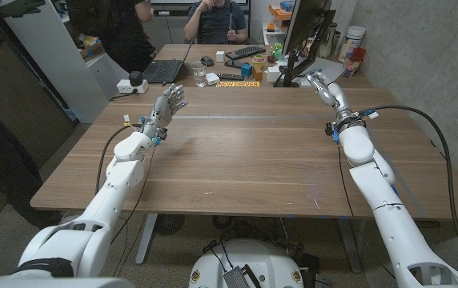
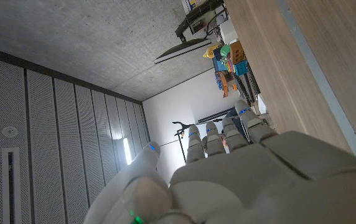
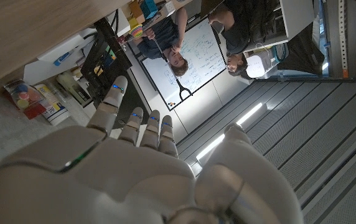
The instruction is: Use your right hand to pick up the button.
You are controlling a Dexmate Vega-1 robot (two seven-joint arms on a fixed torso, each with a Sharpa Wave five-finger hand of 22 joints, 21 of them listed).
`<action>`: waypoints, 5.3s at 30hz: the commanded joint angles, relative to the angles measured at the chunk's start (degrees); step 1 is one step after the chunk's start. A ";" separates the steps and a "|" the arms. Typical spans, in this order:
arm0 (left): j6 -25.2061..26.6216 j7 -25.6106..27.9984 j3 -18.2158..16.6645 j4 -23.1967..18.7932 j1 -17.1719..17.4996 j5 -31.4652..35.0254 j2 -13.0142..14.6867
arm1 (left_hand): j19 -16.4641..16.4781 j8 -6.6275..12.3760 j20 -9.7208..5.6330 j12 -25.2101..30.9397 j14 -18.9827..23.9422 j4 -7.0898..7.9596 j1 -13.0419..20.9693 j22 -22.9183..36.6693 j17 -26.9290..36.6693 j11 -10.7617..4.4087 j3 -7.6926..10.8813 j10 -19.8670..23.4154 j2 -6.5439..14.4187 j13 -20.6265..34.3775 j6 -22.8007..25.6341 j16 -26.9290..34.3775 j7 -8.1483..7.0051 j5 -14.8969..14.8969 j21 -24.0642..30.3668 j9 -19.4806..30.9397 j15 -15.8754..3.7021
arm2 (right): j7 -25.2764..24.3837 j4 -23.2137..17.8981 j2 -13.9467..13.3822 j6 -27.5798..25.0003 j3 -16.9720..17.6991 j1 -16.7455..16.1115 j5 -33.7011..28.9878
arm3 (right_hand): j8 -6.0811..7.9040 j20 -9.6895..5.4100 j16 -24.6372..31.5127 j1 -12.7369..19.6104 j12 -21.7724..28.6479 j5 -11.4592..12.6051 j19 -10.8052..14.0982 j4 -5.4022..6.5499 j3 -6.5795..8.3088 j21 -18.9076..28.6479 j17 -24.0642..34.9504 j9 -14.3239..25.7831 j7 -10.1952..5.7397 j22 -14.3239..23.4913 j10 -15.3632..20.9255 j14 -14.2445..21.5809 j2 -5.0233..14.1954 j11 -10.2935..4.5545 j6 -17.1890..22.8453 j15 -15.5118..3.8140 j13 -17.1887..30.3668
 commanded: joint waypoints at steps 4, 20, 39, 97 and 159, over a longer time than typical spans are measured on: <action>-1.27 -0.89 0.00 2.43 -1.73 1.07 -0.45 | 0.05 0.26 0.53 0.15 -0.08 -0.10 -0.38 0.26 0.11 0.16 0.30 0.20 1.35 0.21 0.30 0.31 0.10 0.23 -0.27 0.20 0.09 | -1.94 -6.74 -1.17 -1.79 3.29 -3.61 -10.30 | -0.10 0.83 0.42 0.31 -0.16 0.26 0.53 -0.37 -0.23 0.29 0.18 0.26 -0.85 0.13 -0.79 0.36 -0.75 -0.06 -0.14 -0.22 0.30; -3.10 -2.54 0.69 6.19 -3.82 2.40 -0.74 | 0.11 0.22 0.42 0.14 -0.16 -0.05 -0.51 0.27 0.11 0.09 0.33 0.16 1.25 0.21 0.26 0.30 -0.03 0.25 -0.37 0.21 0.02 | -3.52 -13.28 -2.10 -5.73 6.71 -7.85 -20.46 | -0.52 1.29 0.20 1.22 -0.56 0.35 1.31 -1.29 -0.16 0.05 0.14 0.36 -2.03 0.06 -2.58 -0.16 -1.11 -0.32 -1.92 -0.21 0.34; -6.22 -4.94 0.94 15.69 -9.05 4.08 -2.24 | 0.04 0.19 0.40 0.11 -0.27 0.01 -0.68 0.28 0.11 0.02 0.33 0.03 1.11 0.20 0.23 0.30 -0.08 0.28 -0.56 0.21 0.01 | -3.97 -21.38 -2.00 -9.42 12.17 -14.77 -29.45 | -0.69 1.45 -0.09 3.75 -0.64 0.13 1.37 -3.06 1.07 -0.81 0.11 0.59 -2.87 -0.02 -5.04 -1.39 -0.08 -2.05 -5.23 -0.72 0.46; -9.33 -8.97 -2.21 38.71 -22.63 12.84 -6.28 | 0.30 0.16 0.30 0.17 -0.22 0.11 -1.03 0.30 0.10 0.09 0.48 0.06 0.94 0.21 0.14 0.35 -0.03 0.36 -0.94 0.21 -0.06 | 5.12 -44.85 12.70 -15.75 23.66 -36.80 -53.16 | -0.28 1.32 0.00 3.66 -0.39 0.44 -2.40 -4.80 0.19 -1.68 0.22 1.15 -4.67 -0.08 -12.56 -5.77 -1.94 -1.68 -11.66 0.37 0.74; -8.49 -8.95 -3.16 38.96 -22.99 14.06 -6.15 | 0.50 0.18 0.25 0.20 -0.17 0.03 -1.18 0.31 0.07 -0.02 0.67 0.08 0.75 0.20 0.19 0.36 -0.03 0.39 -1.35 0.21 -0.11 | 21.61 -39.16 10.45 -23.21 17.93 -38.80 -63.11 | 0.57 1.55 0.14 2.12 -0.34 0.96 0.04 -4.62 -0.89 -1.53 0.20 1.59 -6.81 -0.16 -15.87 -6.37 -2.16 0.96 -10.45 1.83 0.87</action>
